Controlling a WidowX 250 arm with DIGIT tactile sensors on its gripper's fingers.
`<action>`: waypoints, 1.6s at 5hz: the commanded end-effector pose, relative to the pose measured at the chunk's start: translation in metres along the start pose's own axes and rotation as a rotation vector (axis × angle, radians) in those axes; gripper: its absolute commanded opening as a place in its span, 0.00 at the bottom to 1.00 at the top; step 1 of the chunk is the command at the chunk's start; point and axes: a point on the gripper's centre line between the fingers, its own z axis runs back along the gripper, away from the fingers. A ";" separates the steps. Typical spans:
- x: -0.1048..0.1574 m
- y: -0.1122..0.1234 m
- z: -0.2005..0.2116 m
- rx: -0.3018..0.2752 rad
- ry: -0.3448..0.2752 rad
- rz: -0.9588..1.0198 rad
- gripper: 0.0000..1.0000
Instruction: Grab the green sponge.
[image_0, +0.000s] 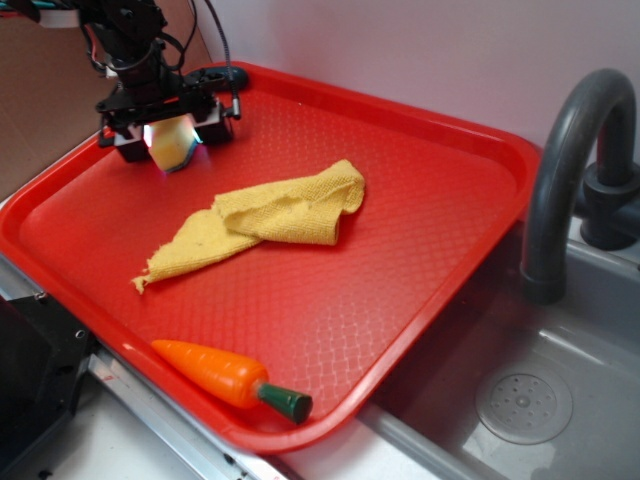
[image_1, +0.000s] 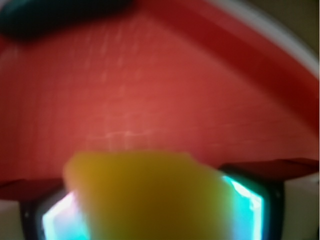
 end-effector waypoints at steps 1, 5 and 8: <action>-0.013 0.003 0.007 -0.022 -0.032 -0.027 0.00; -0.051 -0.005 0.191 -0.236 0.096 -0.399 0.00; -0.089 0.004 0.254 -0.406 0.153 -0.718 0.00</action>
